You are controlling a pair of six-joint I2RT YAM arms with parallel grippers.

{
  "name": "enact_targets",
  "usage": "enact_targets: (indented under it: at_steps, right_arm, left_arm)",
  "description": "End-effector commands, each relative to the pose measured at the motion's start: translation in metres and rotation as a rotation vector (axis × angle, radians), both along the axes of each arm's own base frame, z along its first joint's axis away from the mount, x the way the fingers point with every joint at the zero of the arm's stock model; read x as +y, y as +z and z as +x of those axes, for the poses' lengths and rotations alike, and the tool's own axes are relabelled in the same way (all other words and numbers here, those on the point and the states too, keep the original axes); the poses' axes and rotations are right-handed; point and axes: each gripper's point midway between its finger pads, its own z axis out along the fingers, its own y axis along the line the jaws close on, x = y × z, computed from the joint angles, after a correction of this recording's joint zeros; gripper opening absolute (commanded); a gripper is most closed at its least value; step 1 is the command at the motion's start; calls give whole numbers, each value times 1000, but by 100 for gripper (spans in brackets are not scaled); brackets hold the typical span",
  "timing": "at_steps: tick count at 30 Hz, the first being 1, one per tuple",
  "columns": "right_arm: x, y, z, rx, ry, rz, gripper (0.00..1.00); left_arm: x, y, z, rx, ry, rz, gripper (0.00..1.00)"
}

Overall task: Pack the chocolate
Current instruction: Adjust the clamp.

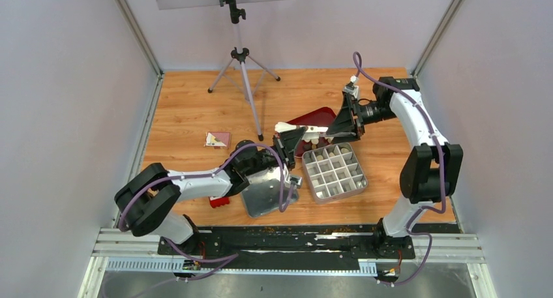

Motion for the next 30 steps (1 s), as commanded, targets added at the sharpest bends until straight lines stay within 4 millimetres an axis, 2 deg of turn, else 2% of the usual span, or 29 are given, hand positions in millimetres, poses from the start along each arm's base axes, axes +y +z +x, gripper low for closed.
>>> enact_targets:
  at_steps: [1, 6, 11, 15, 18, 22, 24, 27, 30]
  right_arm:
    - [11, 35, -26, -47, 23, 107, 85]
    - [16, 36, -33, -34, 31, 114, 79]
    - [18, 35, -26, -38, 16, 119, 62]
    - [17, 33, -18, -63, 8, 98, 46]
    - [14, 26, -15, -95, 3, 49, 38]
    - [10, 13, -15, -123, 0, -15, 29]
    - [8, 11, -15, -134, -1, -31, 27]
    - [6, 7, -11, -170, -5, -71, 25]
    - [0, 2, -2, -219, -11, -134, 22]
  left_arm:
    - [-6, 48, -3, -117, -38, -131, 0]
    - [-13, 49, -4, -134, -71, -157, 0]
    - [-14, 52, -4, -126, -82, -197, 0]
    - [-12, 46, 3, -96, -47, -197, 0]
    - [-7, 40, 14, -77, 18, -196, 9]
    - [3, 34, 22, -56, 74, -202, 10]
    - [5, 29, 23, -50, 88, -194, 20]
    - [9, 19, 27, -19, 117, -180, 48]
    - [16, 7, 27, 28, 141, -164, 67]
